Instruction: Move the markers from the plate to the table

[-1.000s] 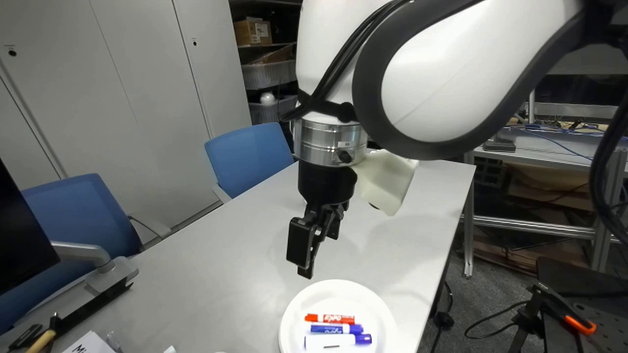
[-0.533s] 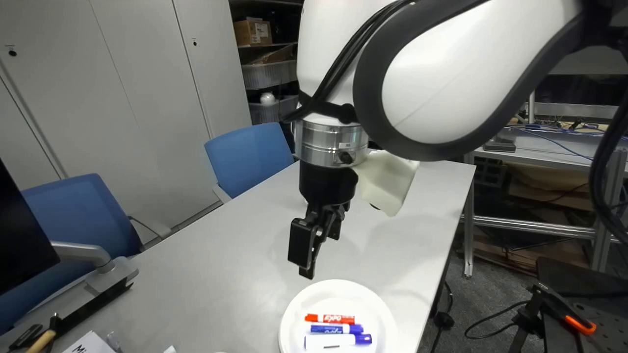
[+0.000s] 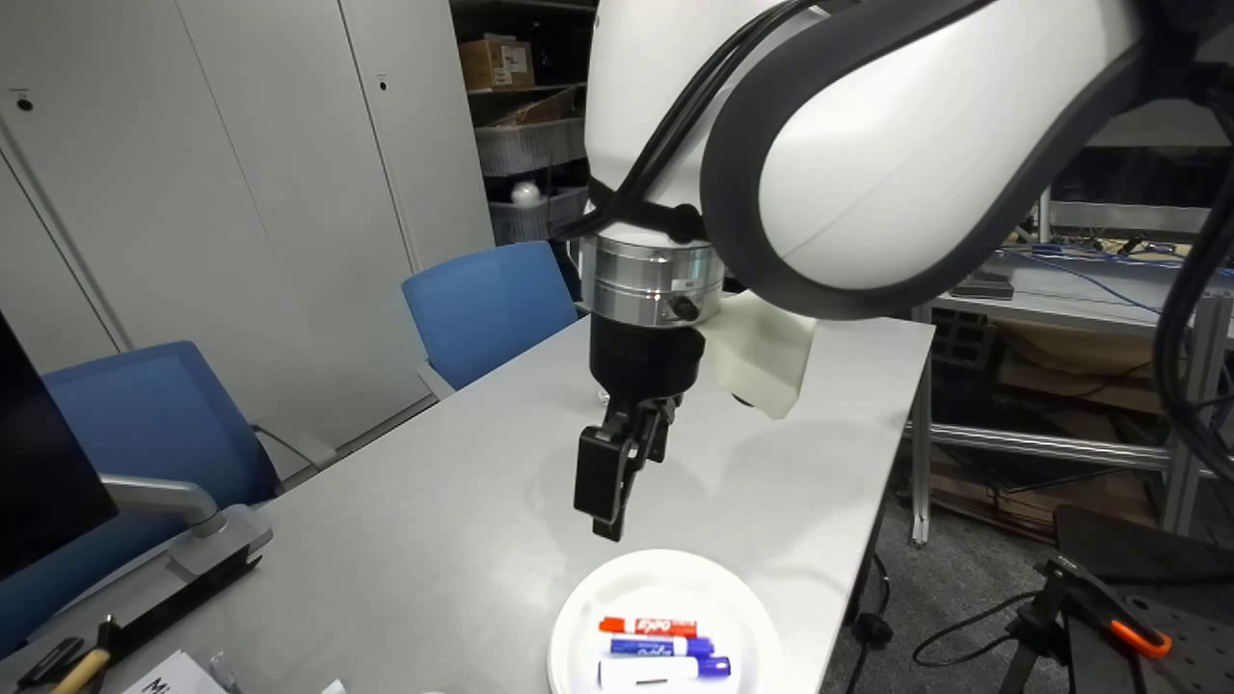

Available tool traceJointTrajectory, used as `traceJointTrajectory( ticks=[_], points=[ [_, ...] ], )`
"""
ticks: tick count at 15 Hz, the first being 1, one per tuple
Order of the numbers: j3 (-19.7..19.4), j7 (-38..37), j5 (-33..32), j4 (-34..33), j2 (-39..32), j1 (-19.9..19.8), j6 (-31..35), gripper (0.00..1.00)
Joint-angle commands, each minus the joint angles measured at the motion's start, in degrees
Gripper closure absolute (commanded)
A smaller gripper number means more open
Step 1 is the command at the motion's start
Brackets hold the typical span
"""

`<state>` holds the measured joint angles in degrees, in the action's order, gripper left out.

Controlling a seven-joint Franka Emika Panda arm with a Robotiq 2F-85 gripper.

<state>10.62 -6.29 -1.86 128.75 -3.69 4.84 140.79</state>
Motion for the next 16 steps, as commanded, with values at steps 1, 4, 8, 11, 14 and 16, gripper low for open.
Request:
traceJointTrajectory(
  ticks=[1, 4, 8, 11, 14, 16],
  points=[
    [-1.3, 3.0, -1.2, -0.2, 0.0, 1.1, -0.2, 0.00],
    [-1.5, 4.0, -2.0, -0.3, 0.1, 1.1, -1.3, 0.00],
    [-2.5, 3.1, -3.3, -0.2, -2.6, 1.0, 1.2, 0.00],
    [-3.8, 3.4, -4.3, -1.7, -8.7, 0.8, 4.2, 0.00],
    [-3.8, 3.4, -4.3, -2.9, -9.9, 0.9, 4.3, 0.00],
    [-4.1, 3.1, -5.0, -3.4, -11.0, 1.1, 5.0, 0.00]
  ],
)
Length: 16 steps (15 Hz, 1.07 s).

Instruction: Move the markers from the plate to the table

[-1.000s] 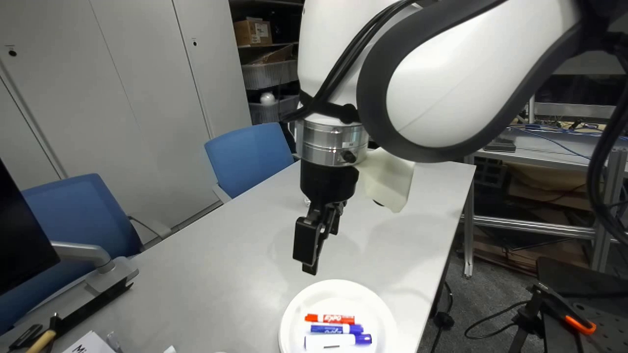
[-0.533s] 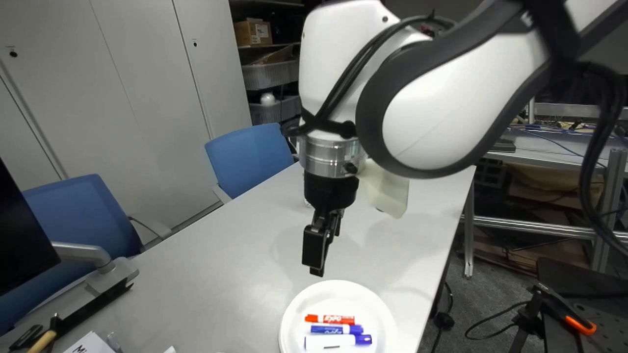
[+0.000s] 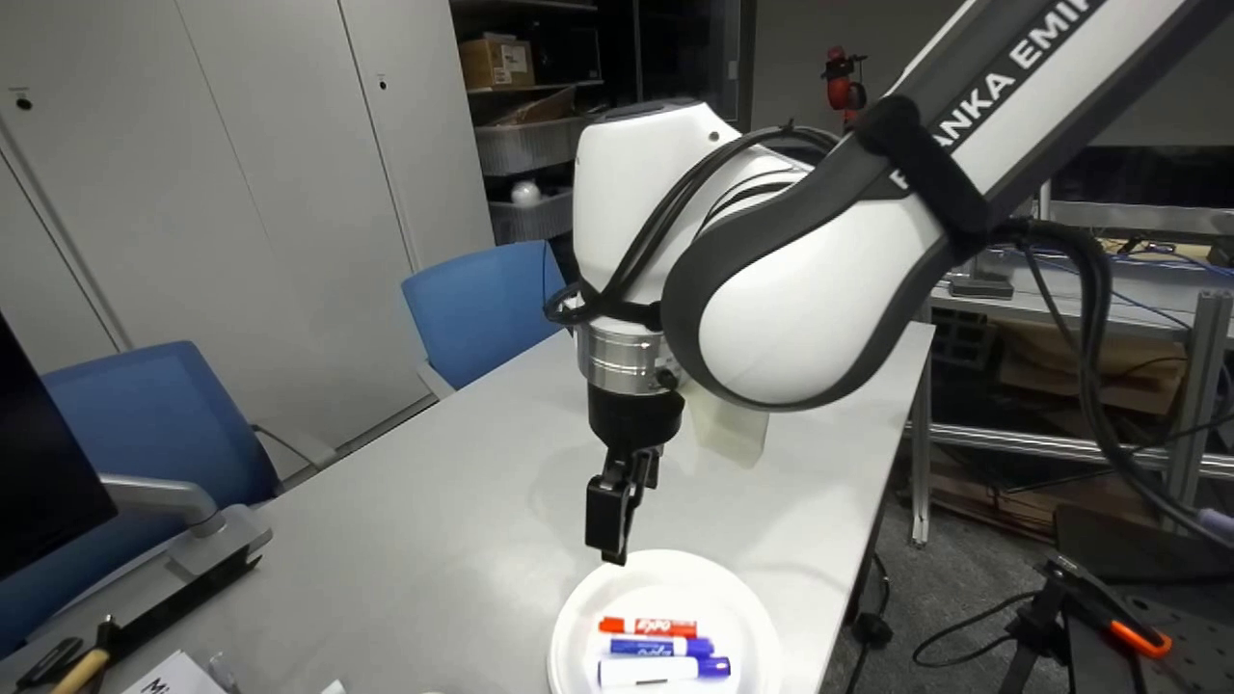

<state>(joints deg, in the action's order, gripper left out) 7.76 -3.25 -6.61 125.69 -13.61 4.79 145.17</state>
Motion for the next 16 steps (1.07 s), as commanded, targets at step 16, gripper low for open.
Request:
traceJointTrajectory(
  ticks=[16],
  points=[
    [-4.7, -3.0, -5.8, -5.1, -14.9, 6.7, 1.0, 0.01]
  ],
)
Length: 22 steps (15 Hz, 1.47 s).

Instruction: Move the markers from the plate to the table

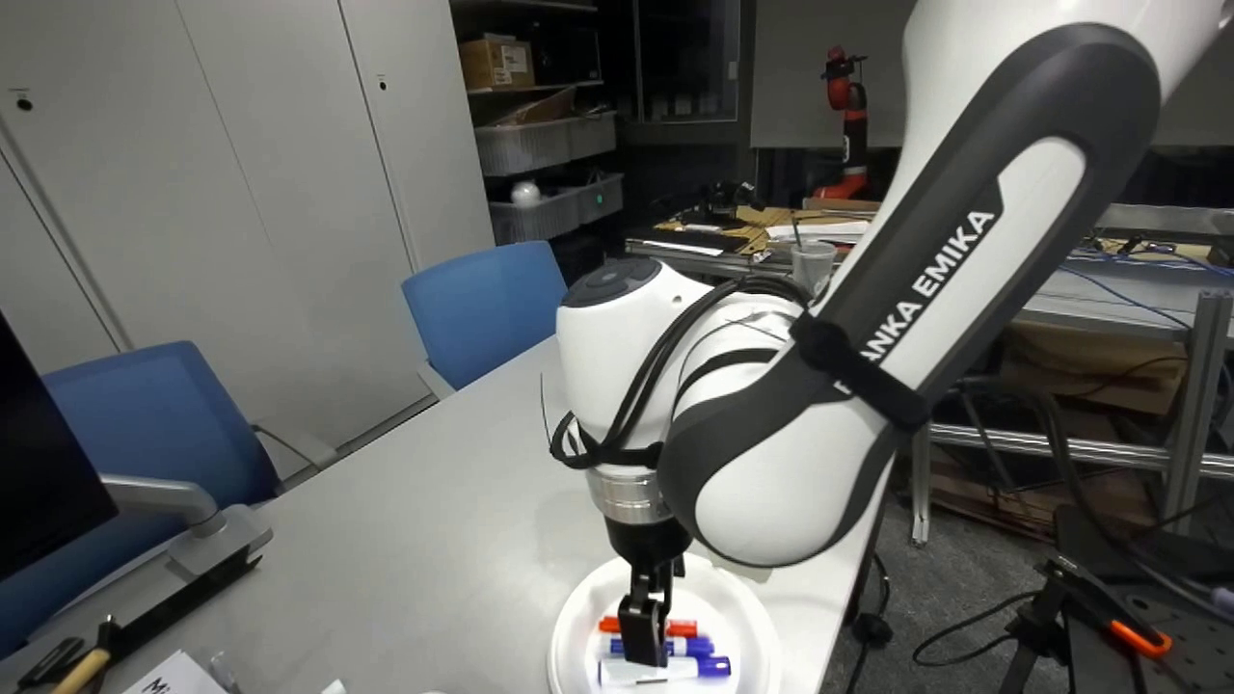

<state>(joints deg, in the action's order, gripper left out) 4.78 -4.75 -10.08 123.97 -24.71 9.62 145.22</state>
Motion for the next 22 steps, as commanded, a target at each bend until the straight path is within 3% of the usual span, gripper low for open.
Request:
traceJointTrajectory(
  ticks=[1, 7, 19, 20, 22],
  points=[
    [-1.9, -1.3, -2.5, -4.1, -4.7, 2.1, 0.9, 0.00],
    [-2.1, -0.4, -2.3, -9.1, -10.3, 2.9, 0.0, 0.00],
    [-2.7, -0.1, -1.7, -12.4, -12.4, 2.6, -0.7, 0.94],
    [-2.8, -0.1, -1.7, -12.3, -12.2, 2.5, -0.6, 0.99],
    [-3.0, -0.3, -1.6, -12.2, -12.0, 2.4, -0.4, 0.95]
  ],
)
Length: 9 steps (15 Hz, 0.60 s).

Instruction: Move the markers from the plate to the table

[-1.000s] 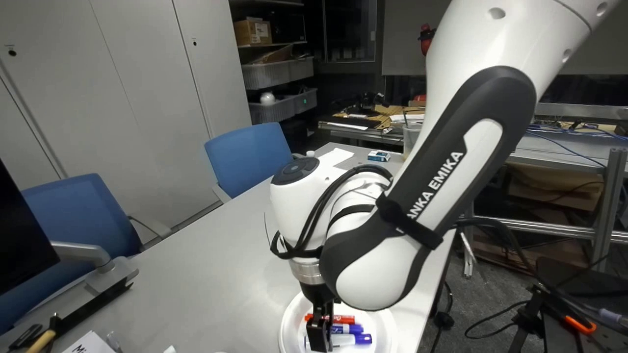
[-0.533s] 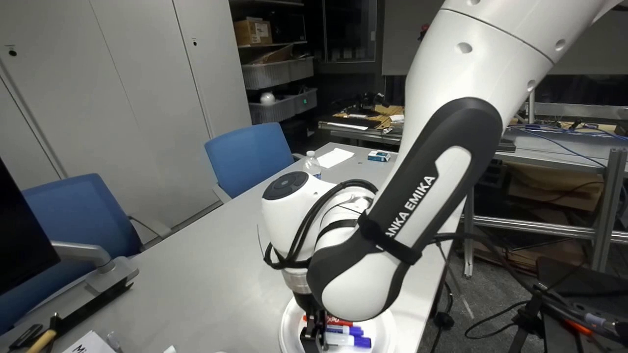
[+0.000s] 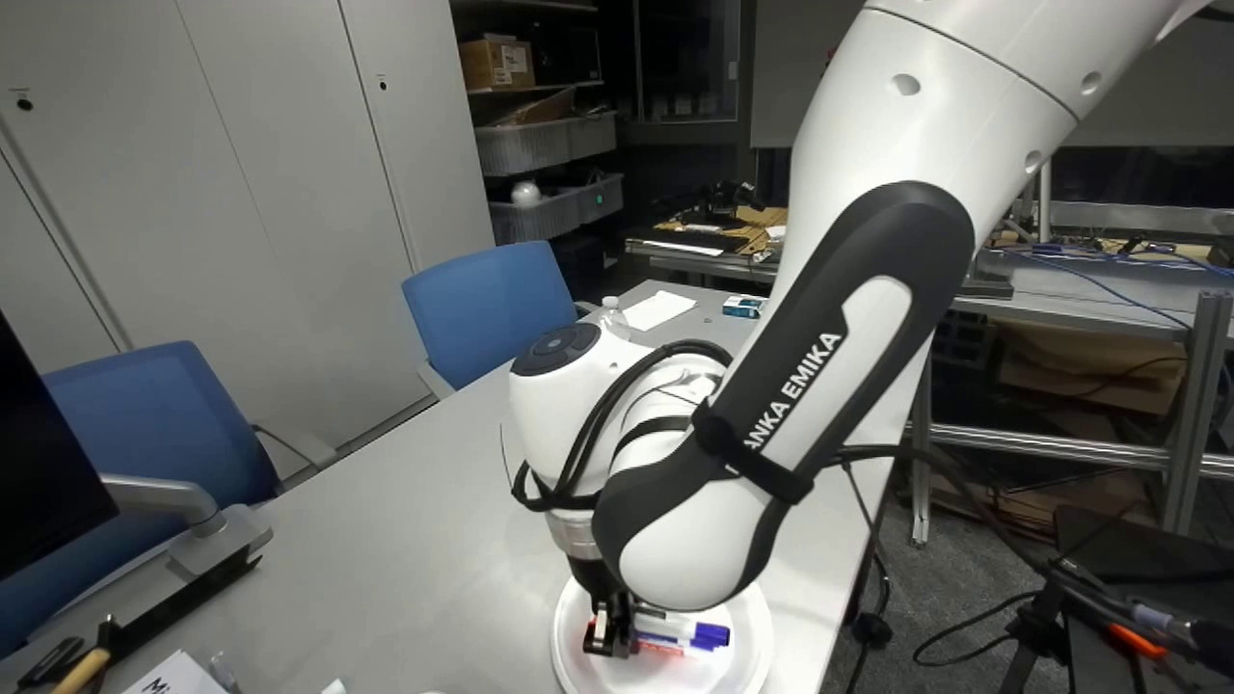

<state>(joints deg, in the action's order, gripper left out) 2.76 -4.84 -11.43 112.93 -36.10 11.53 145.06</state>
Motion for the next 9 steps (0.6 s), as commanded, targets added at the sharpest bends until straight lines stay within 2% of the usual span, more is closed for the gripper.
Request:
traceJointTrajectory(
  ticks=[1, 5, 9],
  points=[
    [-1.2, -0.3, -0.3, -1.0, -0.5, 0.5, -0.2, 0.95],
    [-1.6, -0.7, 0.1, 0.2, 1.8, 0.4, -1.8, 0.95],
    [-0.6, 0.8, 1.7, 2.3, 7.2, -1.3, -5.1, 0.95]
  ],
)
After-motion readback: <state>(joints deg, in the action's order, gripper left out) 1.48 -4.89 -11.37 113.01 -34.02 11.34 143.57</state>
